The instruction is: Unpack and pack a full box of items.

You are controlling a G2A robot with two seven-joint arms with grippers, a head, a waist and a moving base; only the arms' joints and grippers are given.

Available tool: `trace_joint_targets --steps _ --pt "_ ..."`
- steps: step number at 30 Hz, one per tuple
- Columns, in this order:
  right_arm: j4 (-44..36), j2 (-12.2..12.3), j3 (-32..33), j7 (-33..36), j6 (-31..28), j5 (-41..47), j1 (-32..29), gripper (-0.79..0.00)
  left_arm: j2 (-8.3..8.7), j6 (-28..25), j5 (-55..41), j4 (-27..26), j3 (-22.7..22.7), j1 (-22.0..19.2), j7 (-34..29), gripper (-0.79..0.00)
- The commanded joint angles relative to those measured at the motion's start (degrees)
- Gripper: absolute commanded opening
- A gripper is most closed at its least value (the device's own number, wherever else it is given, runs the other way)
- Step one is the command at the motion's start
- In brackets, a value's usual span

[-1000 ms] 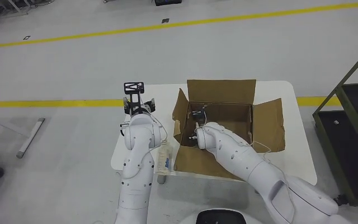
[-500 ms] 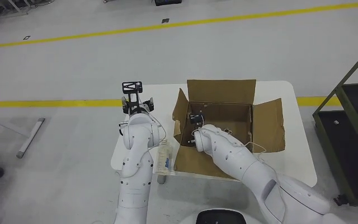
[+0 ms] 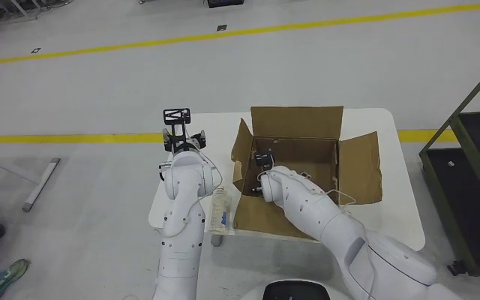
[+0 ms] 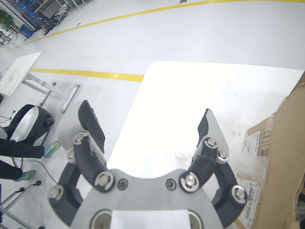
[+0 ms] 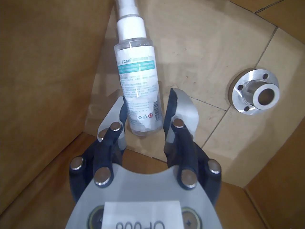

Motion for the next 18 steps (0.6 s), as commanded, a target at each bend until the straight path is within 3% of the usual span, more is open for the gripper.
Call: trace_joint_targets --steps 1,13,18 --pt "0.5 -0.1 0.2 -0.2 -0.2 0.1 0.2 -0.785 -0.01 0.0 0.0 0.0 0.0 0.0 0.1 0.0" --pt "-1.3 0.8 3.7 -3.4 -0.5 1.5 0.7 -0.785 -0.13 0.1 -0.4 -0.7 0.2 0.6 0.3 0.0" --pt "-4.4 2.6 4.1 -0.2 -0.6 -2.1 -0.3 -0.785 -0.18 -0.2 -0.7 -1.1 0.4 1.1 0.2 0.0"
